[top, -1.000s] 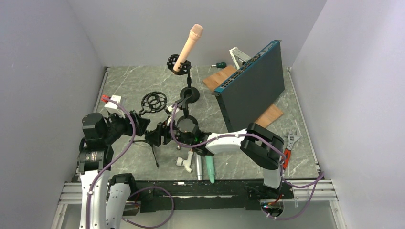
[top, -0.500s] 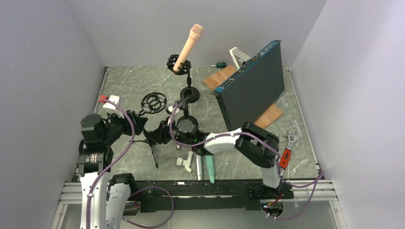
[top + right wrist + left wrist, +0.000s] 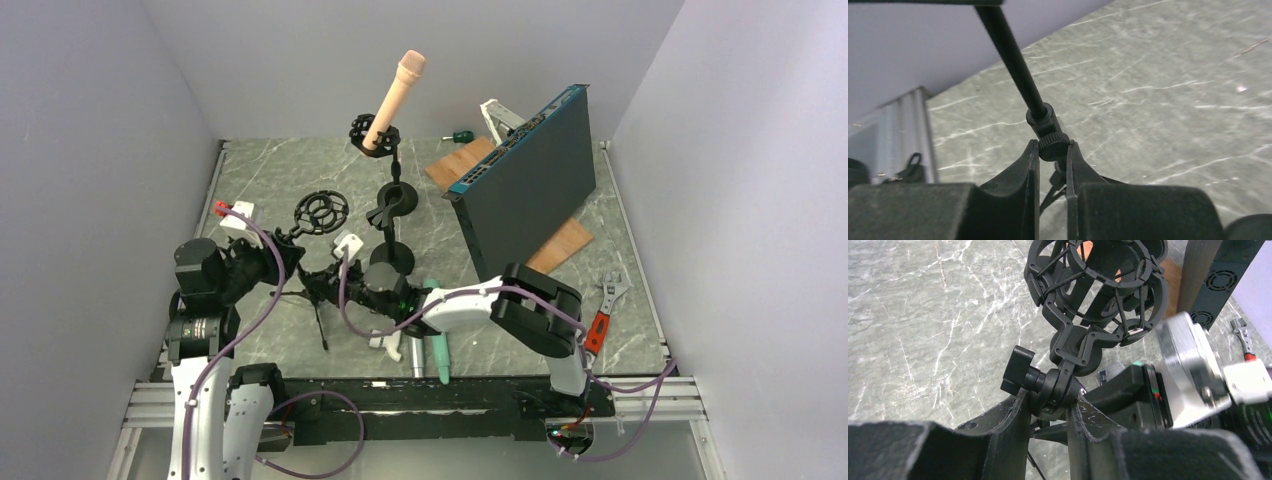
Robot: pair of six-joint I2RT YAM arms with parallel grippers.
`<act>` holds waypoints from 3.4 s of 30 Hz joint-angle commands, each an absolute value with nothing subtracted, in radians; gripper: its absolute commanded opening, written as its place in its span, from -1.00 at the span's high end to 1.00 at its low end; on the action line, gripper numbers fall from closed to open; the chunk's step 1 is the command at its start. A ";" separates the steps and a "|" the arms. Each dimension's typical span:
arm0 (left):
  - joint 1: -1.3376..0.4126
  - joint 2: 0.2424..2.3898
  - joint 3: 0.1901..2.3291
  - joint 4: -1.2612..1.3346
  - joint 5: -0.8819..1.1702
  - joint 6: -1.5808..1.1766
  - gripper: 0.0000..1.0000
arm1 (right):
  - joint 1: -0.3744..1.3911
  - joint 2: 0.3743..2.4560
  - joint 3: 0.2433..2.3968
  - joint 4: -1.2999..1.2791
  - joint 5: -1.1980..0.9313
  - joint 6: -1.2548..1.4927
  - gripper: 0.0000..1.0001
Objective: Remove the microphone from the stand
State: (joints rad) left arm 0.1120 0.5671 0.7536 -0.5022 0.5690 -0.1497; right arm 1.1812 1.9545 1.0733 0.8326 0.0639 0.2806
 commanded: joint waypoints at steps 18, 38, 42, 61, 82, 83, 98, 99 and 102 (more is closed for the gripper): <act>0.114 0.578 0.768 -0.456 0.573 -0.172 0.45 | 1.394 2.081 1.170 0.980 0.578 -0.839 1.00; 0.115 0.538 0.786 -0.486 0.562 -0.193 -0.41 | 1.300 1.787 1.141 0.468 0.234 0.353 -0.66; 0.115 0.513 0.781 -0.480 0.543 -0.220 -0.62 | 1.206 1.751 1.038 0.622 0.061 0.648 -0.59; 0.115 0.490 0.783 -0.473 0.585 -0.234 -0.60 | 1.157 1.868 1.108 0.655 0.075 0.944 -0.32; 0.115 0.477 0.793 -0.473 0.567 -0.231 -0.60 | 1.178 1.915 1.196 0.606 0.133 0.806 0.03; 0.115 0.477 0.793 -0.474 0.568 -0.230 -0.60 | 1.177 1.917 1.205 0.592 0.137 0.794 0.07; 0.115 0.513 0.769 -0.440 0.552 -0.230 -0.53 | 1.178 1.929 1.184 0.633 0.129 0.627 1.00; 0.115 0.517 0.768 -0.436 0.552 -0.231 -0.50 | 1.178 1.933 1.182 0.644 0.126 0.614 1.00; 0.115 0.523 0.761 -0.424 0.541 -0.238 -0.42 | 1.183 1.944 1.170 0.696 0.114 0.554 1.00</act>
State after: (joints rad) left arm 0.1127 0.5121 0.7593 -0.4797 0.5480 -0.2272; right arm 1.1790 1.9285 1.1675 0.5797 0.1226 0.6727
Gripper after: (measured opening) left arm 0.736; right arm 0.113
